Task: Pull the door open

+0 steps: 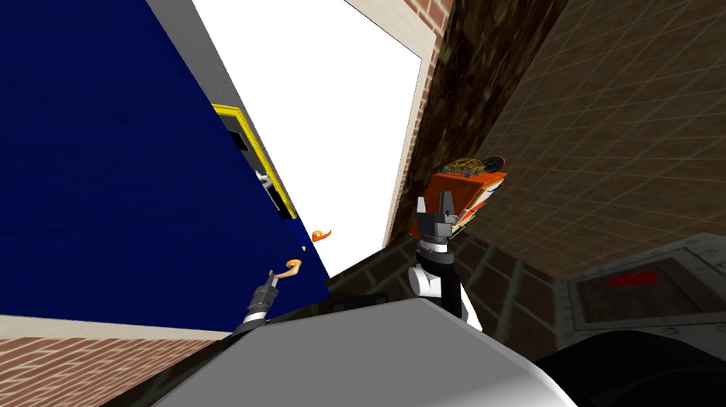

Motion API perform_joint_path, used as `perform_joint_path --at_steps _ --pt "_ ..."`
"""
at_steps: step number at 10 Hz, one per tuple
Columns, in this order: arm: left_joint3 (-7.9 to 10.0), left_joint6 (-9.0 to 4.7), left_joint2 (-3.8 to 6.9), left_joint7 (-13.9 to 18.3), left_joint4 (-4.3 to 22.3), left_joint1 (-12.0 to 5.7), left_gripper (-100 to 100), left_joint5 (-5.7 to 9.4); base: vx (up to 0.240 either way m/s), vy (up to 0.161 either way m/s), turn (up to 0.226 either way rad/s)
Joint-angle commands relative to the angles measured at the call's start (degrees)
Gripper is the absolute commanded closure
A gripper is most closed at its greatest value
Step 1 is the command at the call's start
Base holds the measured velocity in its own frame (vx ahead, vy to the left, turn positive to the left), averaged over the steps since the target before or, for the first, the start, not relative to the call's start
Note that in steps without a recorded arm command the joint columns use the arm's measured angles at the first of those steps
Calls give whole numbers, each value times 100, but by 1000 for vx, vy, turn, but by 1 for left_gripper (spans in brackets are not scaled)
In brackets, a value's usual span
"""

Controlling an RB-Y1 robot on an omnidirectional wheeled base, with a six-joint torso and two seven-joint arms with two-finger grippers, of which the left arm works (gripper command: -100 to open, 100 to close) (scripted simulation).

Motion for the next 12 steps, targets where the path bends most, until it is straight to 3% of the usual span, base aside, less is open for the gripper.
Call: perform_joint_path --at_steps 1,2,9,12 --pt "-152 -28 -74 50 -159 35 100 -65 -49 25 -75" --pt "-50 -16 5 45 -88 49 100 -17 -20 25 1" --pt "-355 -692 189 358 -49 475 100 -189 -163 37 -124" --pt "-430 -862 233 432 -35 576 100 -232 -138 25 -88"
